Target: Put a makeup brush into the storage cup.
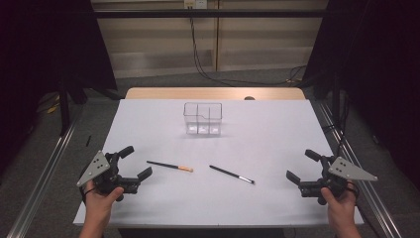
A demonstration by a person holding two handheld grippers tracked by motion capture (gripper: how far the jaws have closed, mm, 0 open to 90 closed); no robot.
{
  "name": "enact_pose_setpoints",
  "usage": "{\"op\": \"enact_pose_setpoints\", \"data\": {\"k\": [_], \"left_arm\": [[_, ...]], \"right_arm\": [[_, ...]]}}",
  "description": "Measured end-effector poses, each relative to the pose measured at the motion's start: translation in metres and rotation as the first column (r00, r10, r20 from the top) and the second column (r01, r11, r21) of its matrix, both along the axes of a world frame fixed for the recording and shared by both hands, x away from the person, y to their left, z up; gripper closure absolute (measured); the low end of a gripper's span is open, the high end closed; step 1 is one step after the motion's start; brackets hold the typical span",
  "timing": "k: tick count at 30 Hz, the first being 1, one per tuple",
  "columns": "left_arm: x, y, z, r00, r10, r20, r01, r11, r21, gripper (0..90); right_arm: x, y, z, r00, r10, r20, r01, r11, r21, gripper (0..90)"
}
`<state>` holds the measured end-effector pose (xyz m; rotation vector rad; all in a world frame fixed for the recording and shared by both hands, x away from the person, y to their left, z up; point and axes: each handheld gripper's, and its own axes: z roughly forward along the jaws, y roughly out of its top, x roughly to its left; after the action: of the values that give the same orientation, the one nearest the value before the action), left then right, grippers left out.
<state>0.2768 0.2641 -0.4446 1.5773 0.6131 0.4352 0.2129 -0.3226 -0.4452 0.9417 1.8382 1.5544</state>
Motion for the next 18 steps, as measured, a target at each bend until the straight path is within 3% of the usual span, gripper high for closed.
{"op": "enact_pose_setpoints", "data": {"k": [4, 8, 11, 18], "left_arm": [[0.002, -0.004, 0.002, 1.0000, 0.001, -0.001, -0.001, 0.9999, 0.010, 0.0], [0.005, -0.007, 0.004, 1.0000, 0.000, -0.008, 0.000, 1.0000, -0.006, 0.0], [0.006, -0.009, 0.005, 1.0000, -0.003, -0.006, 0.003, 0.9999, 0.013, 0.0], [0.010, -0.014, 0.008, 1.0000, -0.007, -0.005, 0.007, 0.9998, 0.016, 0.0]], "right_arm": [[0.001, 0.000, 0.000, 1.0000, 0.000, 0.001, 0.000, 1.000, -0.001, 0.0], [0.000, 0.000, 0.000, 1.0000, -0.001, 0.000, 0.001, 1.000, -0.001, 0.0], [0.000, 0.000, 0.000, 1.0000, -0.003, 0.002, 0.003, 1.000, -0.001, 0.0], [-0.001, -0.001, 0.000, 1.0000, -0.005, 0.002, 0.005, 1.000, -0.002, 0.0]]}}
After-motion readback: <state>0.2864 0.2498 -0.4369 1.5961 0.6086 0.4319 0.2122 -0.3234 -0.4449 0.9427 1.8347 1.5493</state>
